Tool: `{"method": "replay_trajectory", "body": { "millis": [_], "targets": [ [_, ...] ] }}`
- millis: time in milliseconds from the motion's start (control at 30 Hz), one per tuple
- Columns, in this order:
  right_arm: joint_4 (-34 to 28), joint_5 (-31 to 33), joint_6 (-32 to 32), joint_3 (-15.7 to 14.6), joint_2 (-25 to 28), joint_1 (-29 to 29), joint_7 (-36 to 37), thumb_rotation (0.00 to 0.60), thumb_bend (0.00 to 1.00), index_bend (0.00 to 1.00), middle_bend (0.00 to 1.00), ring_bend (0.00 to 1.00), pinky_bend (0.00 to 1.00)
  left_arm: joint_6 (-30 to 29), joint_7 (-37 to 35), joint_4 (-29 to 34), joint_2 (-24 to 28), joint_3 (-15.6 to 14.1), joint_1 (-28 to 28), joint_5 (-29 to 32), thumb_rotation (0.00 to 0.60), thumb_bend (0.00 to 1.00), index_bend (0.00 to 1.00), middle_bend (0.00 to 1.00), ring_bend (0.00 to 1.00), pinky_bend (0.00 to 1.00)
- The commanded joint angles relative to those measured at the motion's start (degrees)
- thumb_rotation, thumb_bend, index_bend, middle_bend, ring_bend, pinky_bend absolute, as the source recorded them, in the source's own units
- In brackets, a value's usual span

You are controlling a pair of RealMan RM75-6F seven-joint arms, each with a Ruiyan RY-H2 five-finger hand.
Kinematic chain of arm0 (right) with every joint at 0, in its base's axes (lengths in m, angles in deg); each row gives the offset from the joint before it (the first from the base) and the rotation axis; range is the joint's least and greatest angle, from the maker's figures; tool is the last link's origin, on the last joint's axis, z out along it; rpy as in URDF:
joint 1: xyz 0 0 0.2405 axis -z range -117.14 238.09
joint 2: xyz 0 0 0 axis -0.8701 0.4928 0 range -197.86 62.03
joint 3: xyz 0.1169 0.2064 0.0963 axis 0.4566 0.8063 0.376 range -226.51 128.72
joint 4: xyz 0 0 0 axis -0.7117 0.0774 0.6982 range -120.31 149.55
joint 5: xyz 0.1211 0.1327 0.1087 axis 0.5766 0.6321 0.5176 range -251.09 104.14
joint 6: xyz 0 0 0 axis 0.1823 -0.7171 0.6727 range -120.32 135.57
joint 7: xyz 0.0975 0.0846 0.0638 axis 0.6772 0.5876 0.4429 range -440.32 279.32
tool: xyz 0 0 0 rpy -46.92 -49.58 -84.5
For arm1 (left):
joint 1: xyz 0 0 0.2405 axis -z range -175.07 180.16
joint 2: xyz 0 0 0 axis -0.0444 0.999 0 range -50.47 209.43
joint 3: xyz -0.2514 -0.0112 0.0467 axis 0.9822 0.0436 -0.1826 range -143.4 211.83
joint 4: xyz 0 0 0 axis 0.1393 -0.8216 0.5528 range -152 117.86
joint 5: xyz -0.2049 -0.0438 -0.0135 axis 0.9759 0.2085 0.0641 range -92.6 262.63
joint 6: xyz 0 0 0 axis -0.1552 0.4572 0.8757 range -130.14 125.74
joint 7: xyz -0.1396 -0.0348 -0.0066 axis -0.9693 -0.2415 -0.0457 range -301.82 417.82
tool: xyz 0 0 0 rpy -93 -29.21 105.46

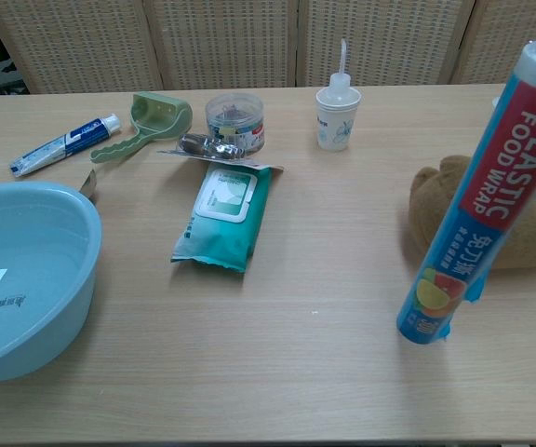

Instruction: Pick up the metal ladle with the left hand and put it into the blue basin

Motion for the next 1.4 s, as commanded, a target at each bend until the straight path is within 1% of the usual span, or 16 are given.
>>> {"method": "replay_trajectory", "body": {
  "millis": [33, 333, 467, 533, 567, 600, 633, 667, 700, 767, 867, 1033, 1133, 1233, 1300, 1400],
  "targets": [
    [0.36, -0.24, 0.07, 0.01, -0.06, -0.04, -0.25, 0.600, 0.00, 0.00, 0.00, 0.00, 0.00, 0.03, -0.16, 0.13, 0.14, -0.01, 0.01, 0.03, 0.600, 0.00, 0.00, 0.00, 0.00, 0.09],
    [0.08, 0.16, -0.22, 0.15, -0.36, -0.20, -0.02, 0.600, 0.00, 0.00, 0.00, 0.00, 0.00, 0.43, -0.51, -0.48, -0.08, 0.32, 0.40, 0.08, 0.600, 0.00, 0.00, 0.00, 0.00, 0.09],
    [-0.11, 0.97, -0.13, 0.54, -0.18, -0.24, 1.72, 0.600, 0.00, 0.00, 0.00, 0.00, 0.00, 5.66, -3.83, -4.90, -2.83, 3.98, 5.38, 2.86, 0.600, 0.00, 0.00, 0.00, 0.00, 0.09],
    [-0.11, 1.35, -0.26, 0.67, -0.04, -0.29, 2.20, 0.600, 0.00, 0.00, 0.00, 0.00, 0.00, 9.63, -4.52, -6.58, -3.62, 5.99, 8.24, 5.61, 0.600, 0.00, 0.00, 0.13, 0.06, 0.10],
    [-0.09, 1.46, -0.32, 0.71, 0.01, -0.32, 2.33, 0.600, 0.00, 0.00, 0.00, 0.00, 0.00, 11.24, -4.60, -7.10, -3.84, 6.63, 9.29, 6.71, 0.600, 0.00, 0.00, 0.31, 0.19, 0.15],
    [-0.08, 1.62, -0.41, 0.76, 0.05, -0.37, 2.51, 0.600, 0.00, 0.00, 0.00, 0.00, 0.00, 14.23, -4.86, -7.86, -4.12, 7.54, 11.13, 8.35, 0.600, 0.00, 0.00, 0.52, 0.38, 0.26],
    [-0.08, 1.76, -0.52, 0.80, 0.07, -0.42, 2.64, 0.600, 0.00, 0.00, 0.00, 0.00, 0.00, 16.61, -5.05, -8.77, -4.58, 8.48, 12.73, 9.83, 0.600, 0.00, 0.00, 0.64, 0.52, 0.35],
    [-0.06, 1.84, -0.63, 0.82, 0.06, -0.47, 2.72, 0.600, 0.00, 0.00, 0.00, 0.00, 0.00, 18.53, -4.99, -9.83, -5.16, 9.28, 14.12, 11.04, 0.600, 0.00, 0.00, 0.76, 0.67, 0.50],
    [-0.03, 1.89, -0.71, 0.84, 0.03, -0.52, 2.74, 0.600, 0.00, 0.00, 0.00, 0.00, 0.00, 19.81, -4.83, -10.75, -5.69, 9.82, 15.09, 11.92, 0.600, 0.00, 0.00, 0.83, 0.76, 0.61],
    [0.06, 2.10, -1.01, 0.81, -0.09, -0.62, 2.57, 0.600, 0.00, 0.00, 0.00, 0.00, 0.00, 23.13, -4.02, -13.15, -7.04, 10.97, 17.50, 14.09, 0.600, 0.00, 0.00, 0.91, 0.85, 0.73],
    [0.18, 2.23, -1.57, 0.63, -0.36, -0.79, 2.33, 0.600, 0.00, 0.00, 0.00, 0.00, 0.00, 27.56, -2.26, -16.90, -8.99, 12.05, 20.55, 16.87, 0.600, 0.00, 0.00, 0.95, 0.90, 0.84],
    [0.49, 2.62, -2.54, 0.42, -0.94, -1.13, 1.78, 0.600, 0.00, 0.00, 0.00, 0.00, 0.00, 37.04, -0.78, -27.66, -14.66, 13.08, 25.73, 22.82, 0.600, 0.00, 0.04, 0.97, 0.91, 0.86],
    [0.64, 3.12, -3.01, 0.49, -1.20, -1.32, 1.58, 0.600, 0.00, 0.00, 0.00, 0.00, 0.00, 42.17, -2.23, -34.16, -18.20, 13.06, 27.83, 25.27, 0.600, 0.00, 0.16, 0.97, 0.91, 0.86],
    [0.79, 3.72, -3.48, 0.62, -1.45, -1.54, 1.38, 0.600, 0.00, 0.00, 0.00, 0.00, 0.00, 45.01, -4.11, -39.57, -21.34, 12.83, 29.06, 26.04, 0.600, 0.08, 0.29, 0.97, 0.91, 0.86],
    [0.84, 3.97, -3.78, 0.58, -1.59, -1.63, 1.26, 0.600, 0.00, 0.00, 0.00, 0.00, 0.00, 45.93, -4.97, -42.26, -22.97, 12.70, 29.62, 26.06, 0.600, 0.15, 0.35, 0.97, 0.91, 0.86],
    [0.97, 4.37, -4.56, 0.36, -1.73, -1.84, 1.16, 0.600, 0.00, 0.00, 0.00, 0.00, 0.00, 49.59, -5.67, -48.71, -26.72, 12.40, 31.41, 26.77, 0.600, 0.22, 0.38, 0.97, 0.91, 0.86]
  ]
}}
